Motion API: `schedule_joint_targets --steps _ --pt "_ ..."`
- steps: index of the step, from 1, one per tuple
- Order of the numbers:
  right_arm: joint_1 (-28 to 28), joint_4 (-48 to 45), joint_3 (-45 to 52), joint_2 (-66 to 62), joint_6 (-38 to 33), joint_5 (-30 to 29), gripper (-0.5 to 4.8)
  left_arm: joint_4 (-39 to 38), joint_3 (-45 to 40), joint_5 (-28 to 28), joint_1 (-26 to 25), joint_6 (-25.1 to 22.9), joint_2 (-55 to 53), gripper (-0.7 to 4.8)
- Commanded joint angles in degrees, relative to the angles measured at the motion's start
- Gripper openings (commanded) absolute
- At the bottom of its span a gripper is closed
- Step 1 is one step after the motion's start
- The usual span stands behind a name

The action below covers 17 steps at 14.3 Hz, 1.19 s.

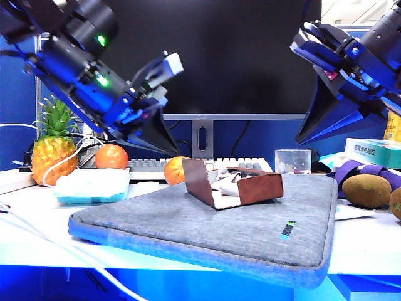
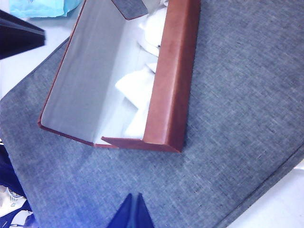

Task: Close the glasses case.

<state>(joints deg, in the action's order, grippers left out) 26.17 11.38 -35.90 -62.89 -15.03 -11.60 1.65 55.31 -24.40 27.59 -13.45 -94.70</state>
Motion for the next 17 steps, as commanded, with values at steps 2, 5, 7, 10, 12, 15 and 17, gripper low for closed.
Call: schedule_joint_targets --steps 2,5,7,10,12,15,17 --pt "0.07 -1.88 -0.28 0.02 0.26 -0.13 -0.06 -0.33 6.25 -2.32 2.08 0.39 -6.19 0.26" --pt "0.07 -1.79 -0.28 0.02 0.28 -0.11 -0.06 -1.33 12.02 -0.28 4.61 -0.48 -10.25 0.25" --pt "0.07 -2.19 -0.28 0.02 0.28 -0.11 -0.06 -1.77 16.39 -0.48 5.05 -1.01 -12.37 0.26" --pt "0.07 -2.89 -0.28 0.02 0.28 0.0 -0.06 -5.57 23.43 -0.44 5.75 -0.96 -16.0 0.26" --pt "0.07 -3.41 -0.28 0.02 0.33 0.09 -0.06 -9.81 27.19 2.38 5.75 -3.15 -16.04 0.26" --pt "0.07 -3.93 -0.28 0.02 1.27 -0.11 -0.06 -33.81 39.6 23.47 5.53 -13.11 -10.45 0.26" --pt "0.07 -4.07 -0.28 0.02 2.21 -0.13 -0.06 -46.4 43.74 21.31 3.67 -9.97 -7.89 0.22"
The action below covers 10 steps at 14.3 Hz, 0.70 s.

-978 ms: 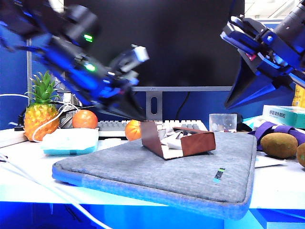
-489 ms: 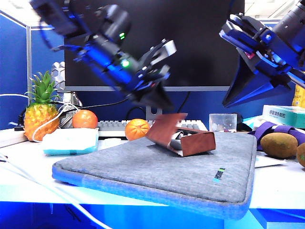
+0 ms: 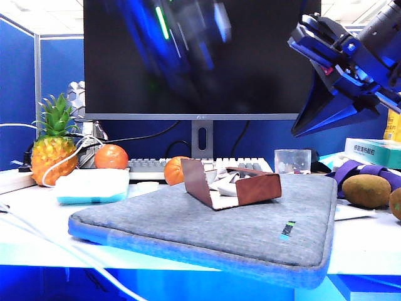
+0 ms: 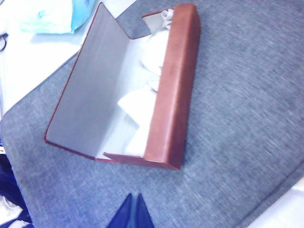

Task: Close the glasses case.

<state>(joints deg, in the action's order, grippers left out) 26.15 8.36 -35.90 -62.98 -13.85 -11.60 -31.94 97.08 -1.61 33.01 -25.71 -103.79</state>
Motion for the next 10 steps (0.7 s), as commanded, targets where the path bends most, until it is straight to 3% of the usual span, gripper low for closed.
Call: schedule_joint_targets --steps 1,3,6,10 --pt "0.09 -0.9 -0.28 0.11 1.07 -0.11 -0.06 -17.97 2.08 -1.16 -2.45 1.99 1.25 0.2" --pt "0.09 -0.87 -0.28 0.11 1.88 -0.11 -0.06 -22.93 2.03 -1.99 -3.34 2.16 -0.87 0.2" --pt "0.09 -0.5 -0.28 0.11 1.92 -0.13 -0.06 -22.1 2.03 -7.02 -3.3 2.16 -5.29 0.2" --pt "0.09 0.9 -0.28 0.11 3.06 -0.09 -0.06 -22.82 2.03 -9.35 -3.21 2.16 -12.76 0.2"
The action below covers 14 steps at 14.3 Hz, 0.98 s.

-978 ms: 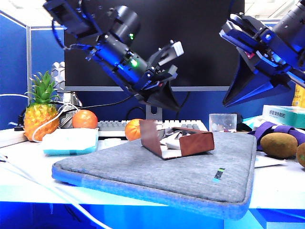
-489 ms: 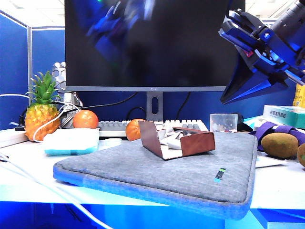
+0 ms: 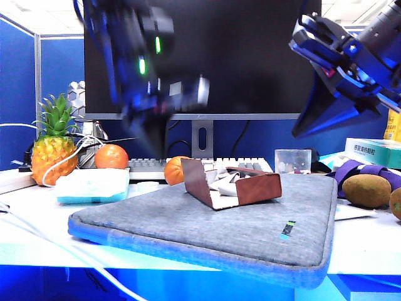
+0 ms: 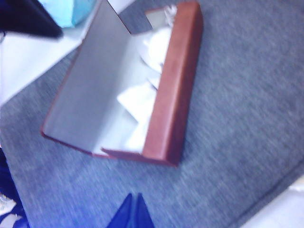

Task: Close the glasses case.

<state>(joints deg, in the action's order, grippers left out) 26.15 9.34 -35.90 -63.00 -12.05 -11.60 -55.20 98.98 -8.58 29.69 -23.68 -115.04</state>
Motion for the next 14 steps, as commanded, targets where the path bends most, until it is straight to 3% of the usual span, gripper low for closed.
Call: schedule_joint_targets --steps 1,2,5,7,9,11,14 --pt "0.09 -0.13 -0.28 0.13 1.42 -0.09 -0.06 1.29 0.13 -5.31 0.35 0.15 -2.08 0.21" --pt "0.09 -0.13 -0.28 0.13 1.53 0.09 -0.06 4.13 0.13 -9.81 1.01 0.15 -2.43 0.21" --pt "0.07 -0.13 -0.28 0.11 1.77 0.13 -0.06 13.2 0.13 -14.84 3.87 0.52 -2.51 0.21" --pt "0.04 -0.17 -0.28 0.09 1.9 0.83 -0.06 20.02 0.13 -14.84 5.75 0.9 -3.08 0.21" --pt "0.04 -0.09 -0.28 0.07 2.78 1.44 -0.06 28.09 0.13 -13.11 7.06 4.07 -4.44 0.21" --pt "0.04 -0.74 -0.28 0.09 3.98 1.6 -0.06 35.5 0.44 -9.97 7.89 3.56 -4.17 0.21" --pt "-2.38 -3.63 -0.7 0.2 4.09 1.14 -0.06 33.31 0.76 -3.06 7.78 3.91 1.97 0.21"
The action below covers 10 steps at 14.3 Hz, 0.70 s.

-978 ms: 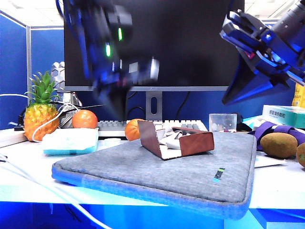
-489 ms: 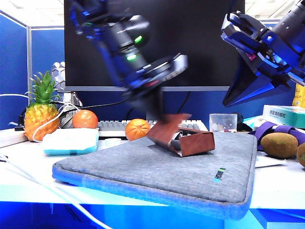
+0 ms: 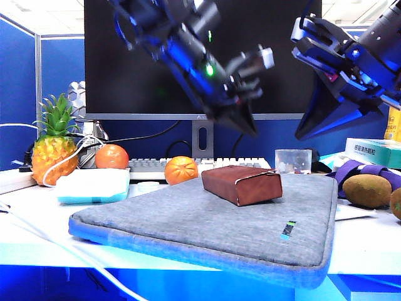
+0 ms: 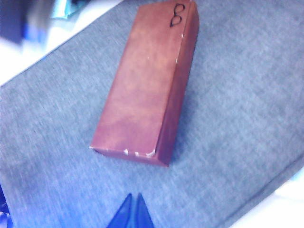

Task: Close the glasses case.

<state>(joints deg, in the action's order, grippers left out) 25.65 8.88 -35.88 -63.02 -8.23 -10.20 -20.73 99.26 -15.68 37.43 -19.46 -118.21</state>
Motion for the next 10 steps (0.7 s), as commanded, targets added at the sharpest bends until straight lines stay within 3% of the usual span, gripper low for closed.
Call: schedule_joint_targets --steps 1,3,5,10 --pt "-3.69 -3.17 -1.88 0.35 0.31 -0.22 -0.06 -1.51 0.35 5.7 0.02 -1.27 8.72 0.23" --pt "-8.26 -3.56 -4.42 2.97 0.85 -0.46 -0.06 -2.78 0.33 11.43 -0.42 -1.68 17.64 0.26" --pt "-10.73 -5.95 -4.55 8.48 1.18 -0.44 -0.06 -7.52 -0.5 11.82 -2.58 -1.55 25.05 0.26" --pt "-11.58 -6.88 -4.42 21.94 8.35 0.2 -0.06 -7.04 -16.96 12.07 -13.2 -1.77 46.42 0.32"
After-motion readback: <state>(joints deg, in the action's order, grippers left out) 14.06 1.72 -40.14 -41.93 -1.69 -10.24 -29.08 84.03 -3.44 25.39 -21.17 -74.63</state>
